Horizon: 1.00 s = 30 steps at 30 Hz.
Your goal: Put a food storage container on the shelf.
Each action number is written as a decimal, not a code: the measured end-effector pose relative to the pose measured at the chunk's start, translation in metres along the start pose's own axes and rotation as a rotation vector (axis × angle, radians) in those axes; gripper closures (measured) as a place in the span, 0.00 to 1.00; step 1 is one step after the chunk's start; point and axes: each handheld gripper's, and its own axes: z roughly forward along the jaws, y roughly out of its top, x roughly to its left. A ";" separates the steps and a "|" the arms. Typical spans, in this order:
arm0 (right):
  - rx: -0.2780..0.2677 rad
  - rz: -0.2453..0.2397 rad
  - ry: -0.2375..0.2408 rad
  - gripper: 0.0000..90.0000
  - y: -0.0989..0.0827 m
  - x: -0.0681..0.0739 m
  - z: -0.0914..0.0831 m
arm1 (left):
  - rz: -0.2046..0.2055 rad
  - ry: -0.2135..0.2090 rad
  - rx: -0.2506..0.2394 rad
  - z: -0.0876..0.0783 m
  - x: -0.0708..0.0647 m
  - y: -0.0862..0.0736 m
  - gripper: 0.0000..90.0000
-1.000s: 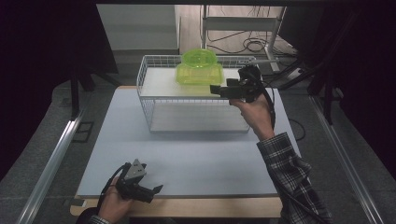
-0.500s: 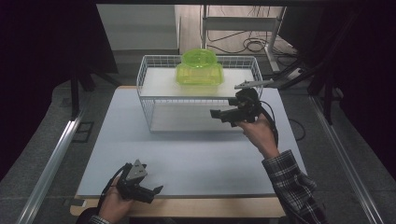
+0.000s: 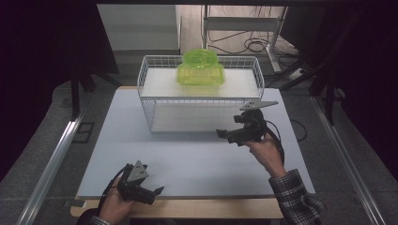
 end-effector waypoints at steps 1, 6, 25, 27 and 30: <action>0.004 -0.005 -0.009 0.06 -0.004 0.000 -0.001 | 0.001 0.000 0.000 0.000 0.000 0.000 0.02; 0.001 -0.015 -0.041 0.05 -0.019 0.002 -0.006 | 0.006 0.000 0.002 0.000 0.000 0.000 0.02; -0.003 0.016 -0.081 0.01 -0.090 -0.002 -0.005 | 0.004 0.000 0.003 0.001 0.000 0.000 0.02; 0.000 0.018 -0.088 0.01 -0.097 -0.002 -0.005 | 0.002 0.002 0.001 0.001 -0.001 0.000 0.02; 0.012 0.029 -0.095 0.02 -0.108 -0.003 -0.003 | 0.006 0.004 0.002 0.001 0.000 -0.001 0.02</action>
